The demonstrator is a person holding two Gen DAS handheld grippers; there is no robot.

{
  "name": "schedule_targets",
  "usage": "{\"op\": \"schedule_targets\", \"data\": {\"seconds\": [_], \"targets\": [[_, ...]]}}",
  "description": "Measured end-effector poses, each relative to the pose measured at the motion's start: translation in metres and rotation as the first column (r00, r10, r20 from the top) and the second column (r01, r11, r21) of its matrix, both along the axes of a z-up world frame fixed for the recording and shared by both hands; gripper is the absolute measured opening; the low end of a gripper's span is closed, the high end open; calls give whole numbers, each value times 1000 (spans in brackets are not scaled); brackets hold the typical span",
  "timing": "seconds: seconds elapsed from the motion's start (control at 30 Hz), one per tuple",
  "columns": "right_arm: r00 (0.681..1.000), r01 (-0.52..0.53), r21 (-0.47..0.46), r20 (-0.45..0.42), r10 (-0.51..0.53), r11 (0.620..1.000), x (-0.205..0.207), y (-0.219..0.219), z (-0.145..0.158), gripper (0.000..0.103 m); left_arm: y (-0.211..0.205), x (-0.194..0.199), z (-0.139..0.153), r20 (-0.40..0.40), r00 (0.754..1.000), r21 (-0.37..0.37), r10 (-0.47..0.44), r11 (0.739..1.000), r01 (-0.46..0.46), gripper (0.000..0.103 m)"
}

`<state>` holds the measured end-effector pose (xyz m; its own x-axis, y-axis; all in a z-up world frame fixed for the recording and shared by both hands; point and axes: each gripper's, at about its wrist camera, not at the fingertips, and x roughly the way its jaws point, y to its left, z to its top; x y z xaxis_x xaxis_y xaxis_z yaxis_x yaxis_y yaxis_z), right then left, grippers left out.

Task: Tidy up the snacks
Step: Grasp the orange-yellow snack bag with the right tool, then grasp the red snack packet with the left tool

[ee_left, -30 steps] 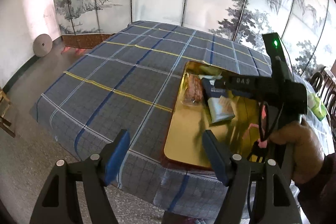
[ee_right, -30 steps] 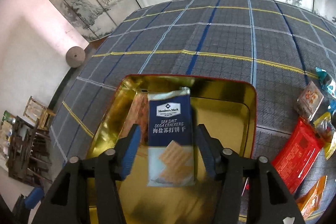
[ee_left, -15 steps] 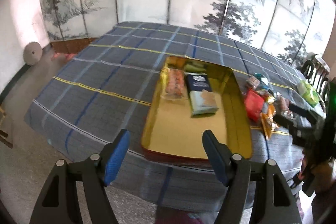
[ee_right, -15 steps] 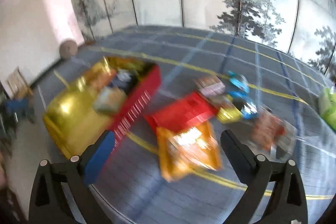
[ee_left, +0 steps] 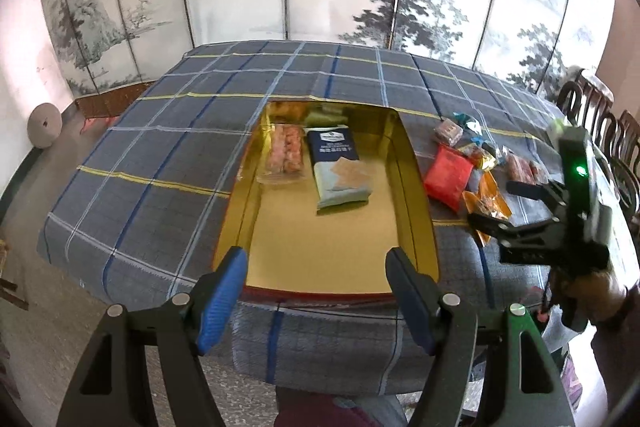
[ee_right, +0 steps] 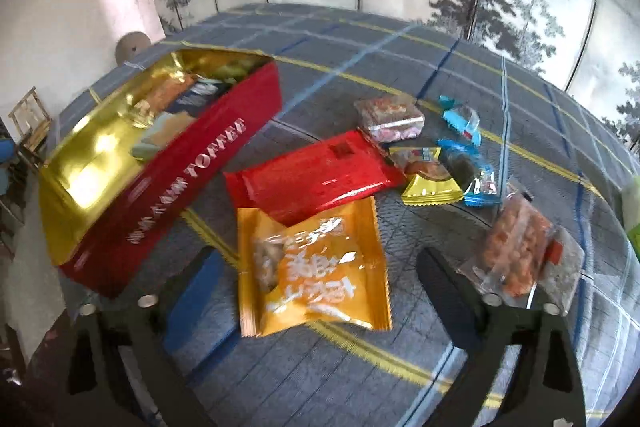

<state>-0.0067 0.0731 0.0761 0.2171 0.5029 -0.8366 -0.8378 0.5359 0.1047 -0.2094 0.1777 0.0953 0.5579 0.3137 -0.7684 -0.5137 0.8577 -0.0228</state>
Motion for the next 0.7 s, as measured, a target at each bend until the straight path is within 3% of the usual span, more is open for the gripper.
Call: {"op": "schedule_targets", "data": {"seconds": [0.03,0.07,0.1,0.27,0.4,0.47,0.57,0.7], "targets": [[1000,7,-4,-3,-7,1000,1,0,-2,58,-2,4,0,-7,1000,3,-7,1000,7,73],[1000,-1,-3,11,1,1000,0,0,-1,42,-4,7,0,-11,1000,6,-14,1000,14,73],[1000,-4,-13,22,4,1000,-1,-1,1,38,-6,11,0,-12,1000,12,-23,1000,23,73],[997,59,79,34,-62,995,-10,-51,28,33,-23,32,11,-2,992,23,-123,992,123,73],[972,222,134,51,-230,966,2,-122,43,33,-40,57,17,0,975,17,-220,975,220,73],[943,315,132,64,-325,940,15,-159,44,33,-50,74,18,-1,960,1,-280,960,280,73],[889,445,118,60,-454,888,39,-209,36,33,-67,104,14,-14,917,-12,-398,917,398,73],[853,510,118,53,-518,852,52,-239,26,33,-83,147,3,-64,858,-11,-510,860,510,73]]}}
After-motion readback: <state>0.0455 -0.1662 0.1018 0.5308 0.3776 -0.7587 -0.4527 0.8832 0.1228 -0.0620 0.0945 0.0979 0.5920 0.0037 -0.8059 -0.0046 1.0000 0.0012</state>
